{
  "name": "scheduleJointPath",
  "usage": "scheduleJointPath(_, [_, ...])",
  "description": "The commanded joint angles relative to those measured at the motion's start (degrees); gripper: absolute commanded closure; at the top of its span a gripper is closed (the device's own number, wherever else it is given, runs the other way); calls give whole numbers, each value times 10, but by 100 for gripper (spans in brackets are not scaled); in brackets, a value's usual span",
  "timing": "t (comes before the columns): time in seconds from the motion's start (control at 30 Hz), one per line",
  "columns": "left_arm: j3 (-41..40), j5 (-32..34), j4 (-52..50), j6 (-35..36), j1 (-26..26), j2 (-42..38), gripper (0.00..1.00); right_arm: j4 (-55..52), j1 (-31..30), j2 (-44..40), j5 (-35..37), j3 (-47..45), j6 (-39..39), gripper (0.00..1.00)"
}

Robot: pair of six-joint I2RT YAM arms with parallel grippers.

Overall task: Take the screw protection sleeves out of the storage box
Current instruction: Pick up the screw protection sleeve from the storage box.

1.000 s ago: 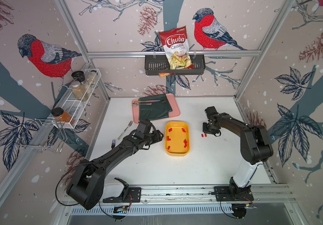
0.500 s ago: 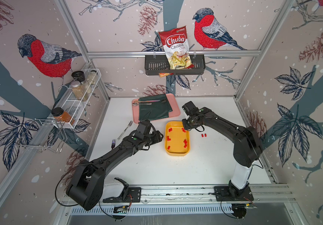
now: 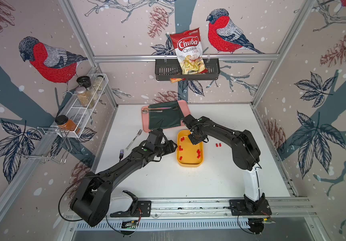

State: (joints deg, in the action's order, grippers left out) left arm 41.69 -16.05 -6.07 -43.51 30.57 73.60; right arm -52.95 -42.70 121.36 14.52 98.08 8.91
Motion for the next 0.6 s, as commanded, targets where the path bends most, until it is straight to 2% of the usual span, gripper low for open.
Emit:
scheduleJointPath(0.0, [4,-11,36,3,14,7,38,-9,3,10,16,9,-13,65])
scheduleJointPath(0.17, [9,-5,35,3,34,33,40,-1,7,24,9,9,-14,65])
scheduleJointPath(0.57, [15,0,22,4,40,75,44,12,16,46,5,9,-13,68])
